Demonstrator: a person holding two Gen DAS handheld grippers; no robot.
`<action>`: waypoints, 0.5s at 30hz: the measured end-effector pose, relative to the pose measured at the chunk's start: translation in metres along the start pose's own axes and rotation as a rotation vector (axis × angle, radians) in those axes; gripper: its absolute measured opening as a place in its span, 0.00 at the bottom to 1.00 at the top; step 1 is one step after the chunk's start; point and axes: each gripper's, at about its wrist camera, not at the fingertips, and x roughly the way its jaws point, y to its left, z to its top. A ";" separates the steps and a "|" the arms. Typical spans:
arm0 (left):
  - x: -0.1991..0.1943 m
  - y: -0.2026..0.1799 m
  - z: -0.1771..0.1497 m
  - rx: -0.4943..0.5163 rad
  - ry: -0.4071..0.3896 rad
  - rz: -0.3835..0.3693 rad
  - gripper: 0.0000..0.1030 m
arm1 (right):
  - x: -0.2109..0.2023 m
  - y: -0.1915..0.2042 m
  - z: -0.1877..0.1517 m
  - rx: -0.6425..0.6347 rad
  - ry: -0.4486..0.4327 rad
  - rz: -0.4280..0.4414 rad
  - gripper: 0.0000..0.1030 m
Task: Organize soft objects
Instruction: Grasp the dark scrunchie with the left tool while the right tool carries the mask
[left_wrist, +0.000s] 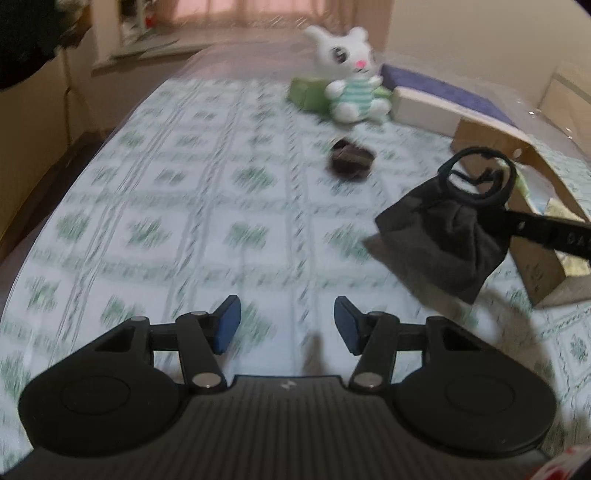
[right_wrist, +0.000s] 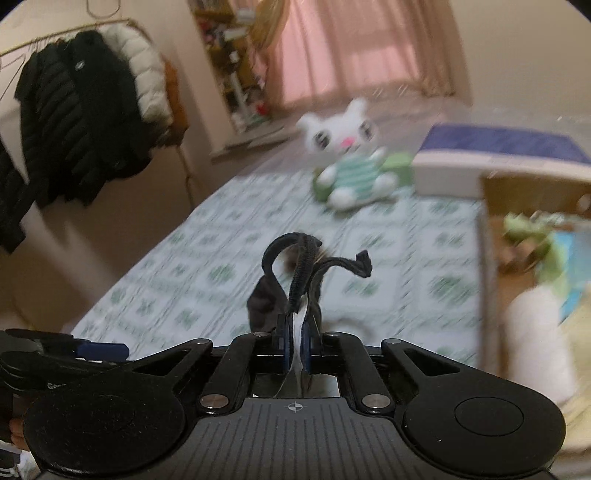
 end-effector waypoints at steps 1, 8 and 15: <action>0.004 -0.005 0.007 0.017 -0.013 -0.009 0.52 | -0.003 -0.005 0.006 0.000 -0.015 -0.011 0.07; 0.046 -0.033 0.062 0.089 -0.074 -0.105 0.52 | -0.007 -0.043 0.048 0.019 -0.097 -0.106 0.07; 0.096 -0.053 0.107 0.127 -0.087 -0.144 0.55 | 0.015 -0.072 0.073 0.056 -0.109 -0.157 0.07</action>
